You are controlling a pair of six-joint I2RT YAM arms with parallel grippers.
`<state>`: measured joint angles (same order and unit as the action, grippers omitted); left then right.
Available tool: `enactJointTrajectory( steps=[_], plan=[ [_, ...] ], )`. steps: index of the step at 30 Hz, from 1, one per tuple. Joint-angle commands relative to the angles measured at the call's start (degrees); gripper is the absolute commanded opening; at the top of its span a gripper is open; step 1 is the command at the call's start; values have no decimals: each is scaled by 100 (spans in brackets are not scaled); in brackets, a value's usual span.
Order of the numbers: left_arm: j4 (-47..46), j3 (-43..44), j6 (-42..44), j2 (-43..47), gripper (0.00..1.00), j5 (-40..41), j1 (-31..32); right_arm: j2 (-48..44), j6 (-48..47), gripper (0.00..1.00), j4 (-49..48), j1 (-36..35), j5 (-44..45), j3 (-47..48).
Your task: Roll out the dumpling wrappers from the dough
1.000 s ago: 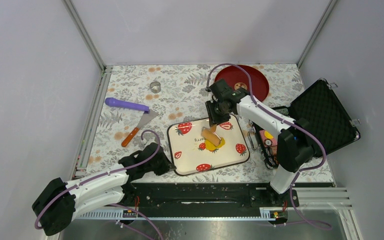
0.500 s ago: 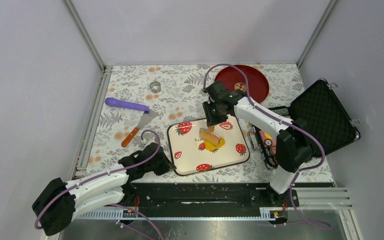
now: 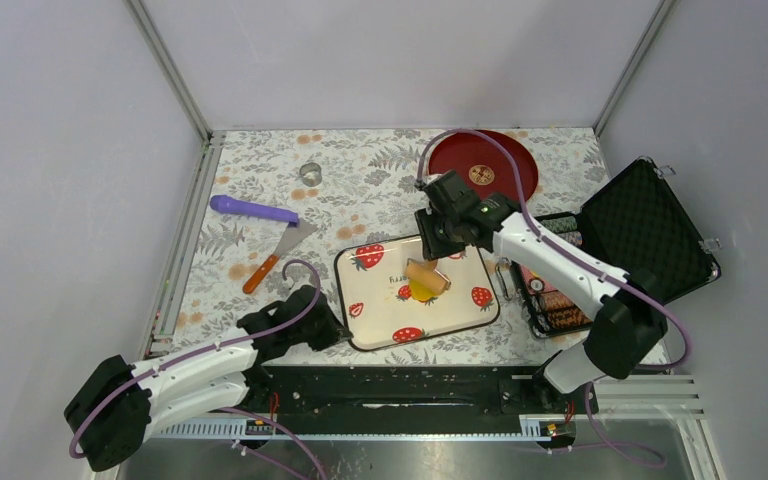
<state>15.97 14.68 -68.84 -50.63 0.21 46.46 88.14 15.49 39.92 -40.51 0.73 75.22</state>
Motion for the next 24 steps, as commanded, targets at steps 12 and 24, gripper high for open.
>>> enactJointTrajectory(
  steps=[12, 24],
  plan=[
    [408, -9, -2, -6, 0, 217, -14, -509, 906, 0, -890, 542, -654, -814],
    [337, -79, 5, 41, 0, 208, -14, -627, 1258, 0, -1440, 940, -1009, -1407]
  ],
)
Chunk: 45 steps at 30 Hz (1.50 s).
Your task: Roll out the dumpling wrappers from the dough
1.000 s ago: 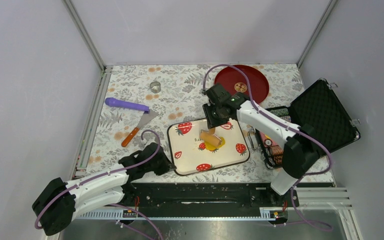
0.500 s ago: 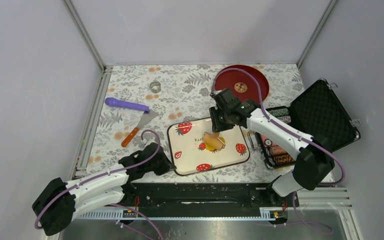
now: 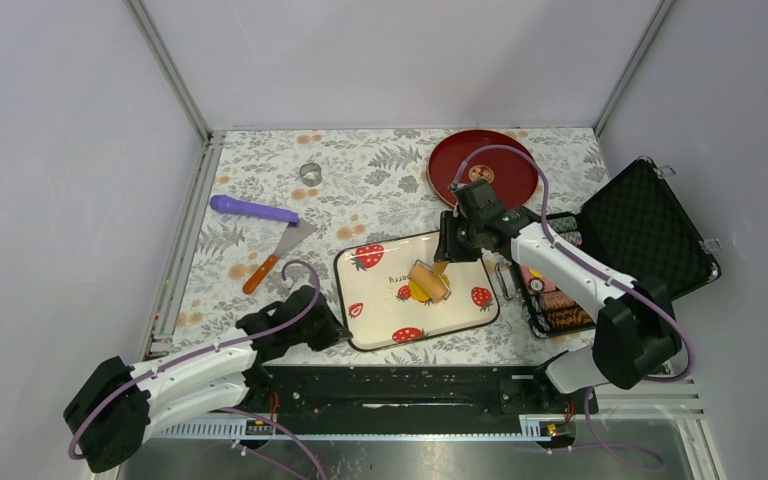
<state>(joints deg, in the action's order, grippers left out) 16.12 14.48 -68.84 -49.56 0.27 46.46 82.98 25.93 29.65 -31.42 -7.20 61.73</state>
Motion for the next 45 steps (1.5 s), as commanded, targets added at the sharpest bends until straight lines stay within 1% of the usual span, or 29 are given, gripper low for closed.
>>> enactJointTrajectory(
  steps=[1, 9, 15, 22, 30, 36, 41, 45],
  plan=[
    [315, -59, 3, -56, 0, 201, -14, -83, 223, 0, -446, 31, -219, -103],
    [295, -102, -15, -10, 0, 201, -16, 82, 211, 0, -661, 33, -227, -539],
    [296, -103, -16, -21, 0, 192, -14, 153, 221, 0, -794, 34, -442, -833],
    [295, -112, -32, 8, 0, 197, -14, 302, 253, 0, -809, 32, -534, -951],
    [286, -112, -30, -2, 0, 201, -14, 437, 80, 0, -518, -10, -392, -785],
    [287, -111, -42, -1, 0, 201, -16, 474, -81, 0, -341, -263, -156, -646],
    [291, -112, -42, 5, 0, 201, -19, 302, -77, 0, -236, -323, -386, -300],
    [291, -112, -42, -7, 0, 201, -14, -175, -47, 0, -174, -329, -788, 141]
  ],
)
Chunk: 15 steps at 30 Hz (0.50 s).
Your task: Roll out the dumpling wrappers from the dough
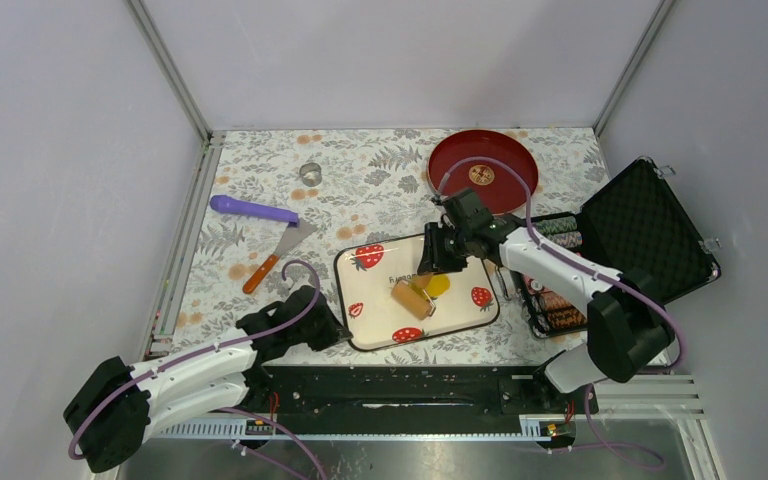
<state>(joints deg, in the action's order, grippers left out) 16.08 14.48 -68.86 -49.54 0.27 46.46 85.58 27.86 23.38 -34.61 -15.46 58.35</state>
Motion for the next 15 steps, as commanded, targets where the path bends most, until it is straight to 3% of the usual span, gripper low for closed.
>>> enactJointTrajectory(
  steps=[1, 8, 15],
  plan=[
    [291, -103, -35, -12, 0, 201, -18, -571, -259, 0, 492, -11, -10, 621],
    [300, -112, -29, 3, 0, 192, -14, -897, -867, 0, 916, 175, -305, 1584],
    [290, -121, -34, 9, 0, 190, -15, -1077, -2064, 0, 906, 687, -783, 1354]
  ],
)
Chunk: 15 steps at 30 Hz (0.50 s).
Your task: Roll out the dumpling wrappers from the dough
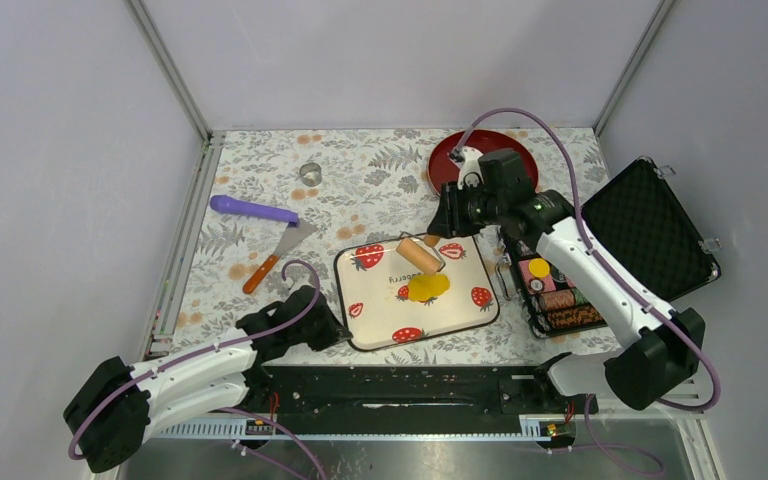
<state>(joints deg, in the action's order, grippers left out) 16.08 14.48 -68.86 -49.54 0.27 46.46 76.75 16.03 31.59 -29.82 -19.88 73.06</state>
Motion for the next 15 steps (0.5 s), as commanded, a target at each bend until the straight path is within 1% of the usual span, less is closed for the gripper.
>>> enactJointTrajectory(
  steps=[1, 8, 12, 15],
  plan=[
    [291, -115, -38, 6, 0, 197, -15, -281, -1056, 0, 37, 247, -297, -217],
    [291, -103, -22, -21, 0, 192, -18, -958, -2524, 0, -691, 292, -137, -1127],
    [282, -102, -16, -36, 0, 185, -15, -1433, -3572, 0, -1101, 293, -352, -1664],
    [275, -95, -11, -54, 0, 184, -18, -1709, -4142, 0, -1554, 293, -630, -2057]
  ],
)
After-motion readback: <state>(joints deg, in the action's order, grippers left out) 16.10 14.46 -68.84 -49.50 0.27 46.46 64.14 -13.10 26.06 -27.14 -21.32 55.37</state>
